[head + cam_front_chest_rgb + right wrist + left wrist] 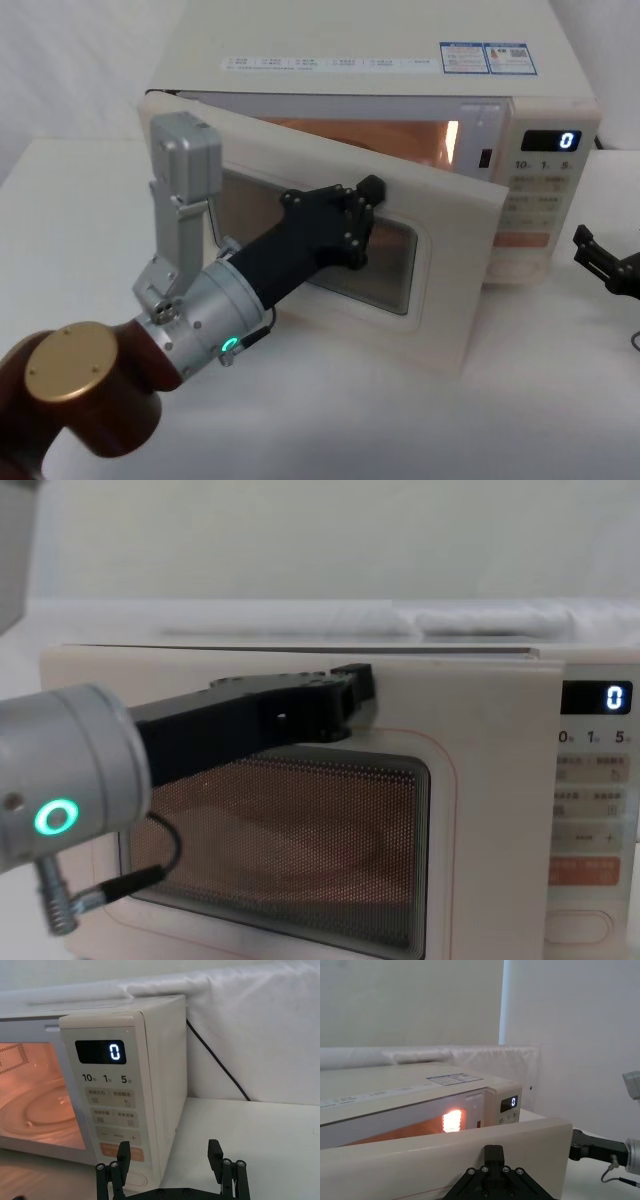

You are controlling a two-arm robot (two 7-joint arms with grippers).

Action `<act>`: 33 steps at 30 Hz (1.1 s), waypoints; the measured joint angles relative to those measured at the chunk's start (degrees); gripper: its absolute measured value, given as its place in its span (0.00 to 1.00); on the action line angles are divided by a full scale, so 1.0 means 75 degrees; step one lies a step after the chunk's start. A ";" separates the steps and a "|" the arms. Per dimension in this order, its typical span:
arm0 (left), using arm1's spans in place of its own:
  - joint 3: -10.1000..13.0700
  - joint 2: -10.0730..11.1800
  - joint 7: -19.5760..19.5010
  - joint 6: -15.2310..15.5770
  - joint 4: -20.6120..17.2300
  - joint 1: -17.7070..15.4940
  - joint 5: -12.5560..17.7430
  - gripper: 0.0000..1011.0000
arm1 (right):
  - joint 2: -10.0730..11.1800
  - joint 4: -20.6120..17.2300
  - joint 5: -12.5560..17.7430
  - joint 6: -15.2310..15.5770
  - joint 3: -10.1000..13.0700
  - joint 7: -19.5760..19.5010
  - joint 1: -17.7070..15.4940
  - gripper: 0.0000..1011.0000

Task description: Press the button to open the microwave door with one hand; close the microwave door with the other hand.

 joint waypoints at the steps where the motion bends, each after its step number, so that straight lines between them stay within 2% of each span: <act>1: 0.0020 -0.0027 0.0013 0.0013 0.0035 -0.0047 0.0011 0.00 | 0.0000 0.0000 0.0000 0.0000 0.0000 0.0000 0.0001 0.99; 19: 0.0668 -0.0670 0.0042 0.0282 0.0982 -0.1093 0.0430 0.00 | 0.0000 0.0000 0.0000 -0.0001 0.0000 0.0000 0.0000 0.99; 33: 0.1007 -0.1025 -0.0091 0.0376 0.1661 -0.1723 0.0803 0.00 | 0.0000 0.0000 0.0000 -0.0001 0.0000 0.0000 0.0000 0.99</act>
